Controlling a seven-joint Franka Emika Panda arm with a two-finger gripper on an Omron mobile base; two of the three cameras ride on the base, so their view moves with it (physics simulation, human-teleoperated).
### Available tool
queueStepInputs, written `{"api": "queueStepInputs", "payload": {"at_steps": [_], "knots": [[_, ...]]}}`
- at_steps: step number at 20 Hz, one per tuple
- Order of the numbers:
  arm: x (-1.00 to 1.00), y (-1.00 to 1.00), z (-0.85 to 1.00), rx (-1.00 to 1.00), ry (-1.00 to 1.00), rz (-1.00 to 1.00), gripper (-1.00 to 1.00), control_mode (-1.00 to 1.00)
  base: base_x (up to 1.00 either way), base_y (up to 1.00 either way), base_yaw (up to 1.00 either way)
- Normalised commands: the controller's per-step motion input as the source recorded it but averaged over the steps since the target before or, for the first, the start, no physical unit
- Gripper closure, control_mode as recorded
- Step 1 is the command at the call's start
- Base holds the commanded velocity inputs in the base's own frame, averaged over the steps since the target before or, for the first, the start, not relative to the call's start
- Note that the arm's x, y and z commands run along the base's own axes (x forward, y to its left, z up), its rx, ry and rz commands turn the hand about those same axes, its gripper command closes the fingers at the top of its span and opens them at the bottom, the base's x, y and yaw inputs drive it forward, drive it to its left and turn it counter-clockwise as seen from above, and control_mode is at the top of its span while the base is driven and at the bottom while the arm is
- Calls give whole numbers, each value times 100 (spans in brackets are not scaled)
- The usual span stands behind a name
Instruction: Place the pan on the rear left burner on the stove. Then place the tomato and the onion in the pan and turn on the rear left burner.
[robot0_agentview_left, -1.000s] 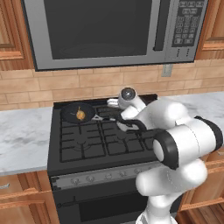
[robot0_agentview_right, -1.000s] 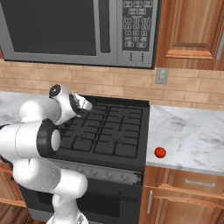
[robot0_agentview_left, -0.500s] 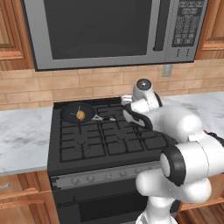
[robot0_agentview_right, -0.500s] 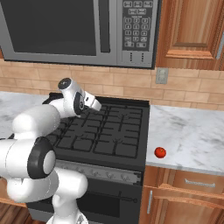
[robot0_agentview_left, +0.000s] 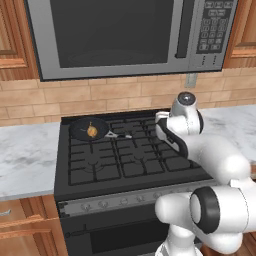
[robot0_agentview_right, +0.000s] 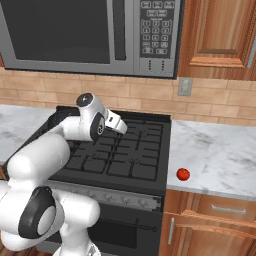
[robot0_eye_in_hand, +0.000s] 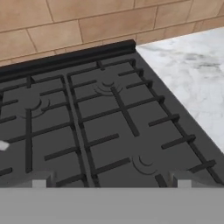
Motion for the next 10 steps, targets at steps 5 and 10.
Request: {"api": "queueStepInputs", "payload": {"at_steps": [5,10], "knots": [[-6,-50,0,3,3,-3,-100,-100,0,0,0],[0,-47,0,3,7,-4,-100,-100,0,0,0]]}}
